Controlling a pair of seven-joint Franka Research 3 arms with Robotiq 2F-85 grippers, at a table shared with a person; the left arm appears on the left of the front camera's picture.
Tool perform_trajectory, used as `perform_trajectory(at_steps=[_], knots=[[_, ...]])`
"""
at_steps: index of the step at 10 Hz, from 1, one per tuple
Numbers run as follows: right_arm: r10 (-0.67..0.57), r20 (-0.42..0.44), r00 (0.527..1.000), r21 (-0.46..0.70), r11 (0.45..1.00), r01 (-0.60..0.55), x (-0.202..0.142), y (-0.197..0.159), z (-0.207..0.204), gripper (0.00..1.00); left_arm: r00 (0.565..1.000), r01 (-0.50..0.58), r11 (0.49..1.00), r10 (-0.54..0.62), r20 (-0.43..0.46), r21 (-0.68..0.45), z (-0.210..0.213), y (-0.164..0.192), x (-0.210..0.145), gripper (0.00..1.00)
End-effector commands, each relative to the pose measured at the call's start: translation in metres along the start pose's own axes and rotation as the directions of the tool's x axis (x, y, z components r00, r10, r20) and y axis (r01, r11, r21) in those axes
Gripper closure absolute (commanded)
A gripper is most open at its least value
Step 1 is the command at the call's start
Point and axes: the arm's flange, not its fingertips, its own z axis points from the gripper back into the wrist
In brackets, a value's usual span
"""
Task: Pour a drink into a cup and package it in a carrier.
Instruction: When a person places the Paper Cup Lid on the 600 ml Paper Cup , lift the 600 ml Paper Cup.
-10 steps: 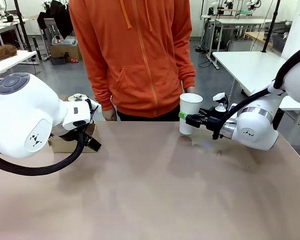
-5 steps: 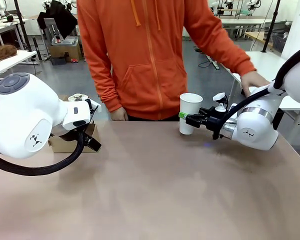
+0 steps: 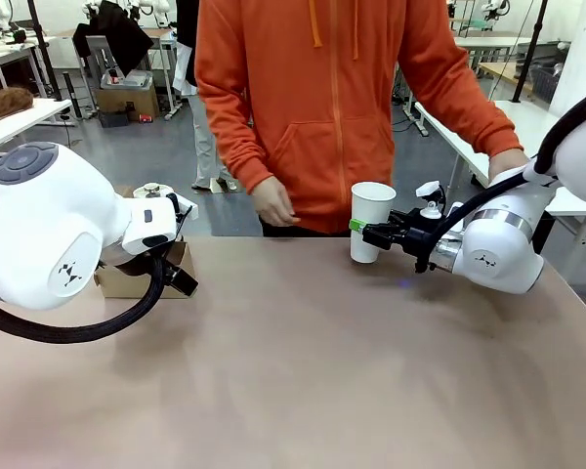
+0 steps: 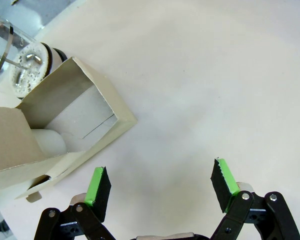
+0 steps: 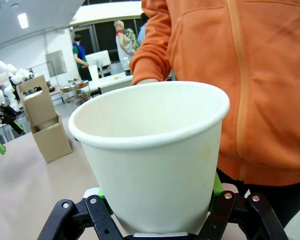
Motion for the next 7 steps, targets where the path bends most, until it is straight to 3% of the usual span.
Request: perform_trajectory(at_steps=[1,7], knots=[[0.003,0.007,1.0,0.003,1.0,-0.003,0.0038,0.0012,-0.0005,0.2,1.0,0.0,1.0,0.0,0.001,-0.001,0.0004,-0.0001,-0.0001,0.0],[0.003,0.007,1.0,0.003,1.0,-0.003,0.0038,0.0012,-0.0005,0.2,1.0,0.0,1.0,0.0,0.001,-0.001,0.0004,-0.0001,-0.0001,0.0]])
